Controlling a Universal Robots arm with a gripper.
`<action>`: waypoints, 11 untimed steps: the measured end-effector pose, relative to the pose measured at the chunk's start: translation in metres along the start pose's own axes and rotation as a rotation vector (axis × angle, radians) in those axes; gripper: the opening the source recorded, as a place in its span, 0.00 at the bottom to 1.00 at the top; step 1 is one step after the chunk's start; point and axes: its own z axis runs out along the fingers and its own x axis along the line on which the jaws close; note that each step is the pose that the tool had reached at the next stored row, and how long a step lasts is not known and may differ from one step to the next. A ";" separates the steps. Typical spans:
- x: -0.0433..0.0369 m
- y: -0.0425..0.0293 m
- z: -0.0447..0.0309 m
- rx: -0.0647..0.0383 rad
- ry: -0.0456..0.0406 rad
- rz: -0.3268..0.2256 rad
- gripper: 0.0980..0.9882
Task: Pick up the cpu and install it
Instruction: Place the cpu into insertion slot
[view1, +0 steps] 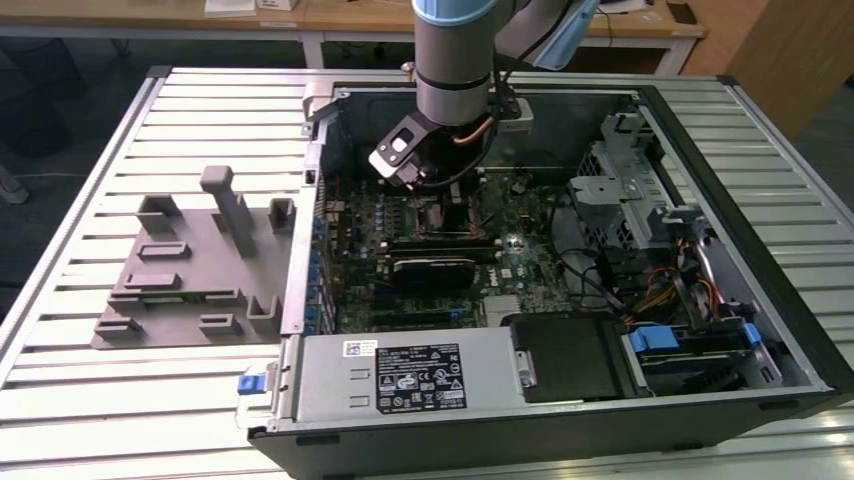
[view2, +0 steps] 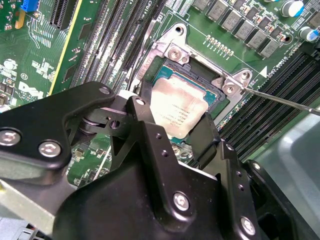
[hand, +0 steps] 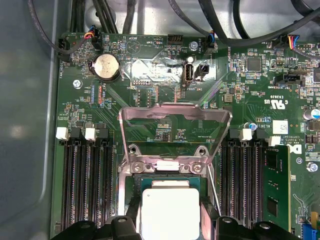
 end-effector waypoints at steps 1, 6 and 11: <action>0.0000 0.0000 0.0000 0.000 0.0000 0.000 0.50; 0.0000 0.0000 0.0001 0.000 0.0000 0.000 0.50; 0.0000 -0.0001 0.0002 0.000 -0.0001 0.000 0.50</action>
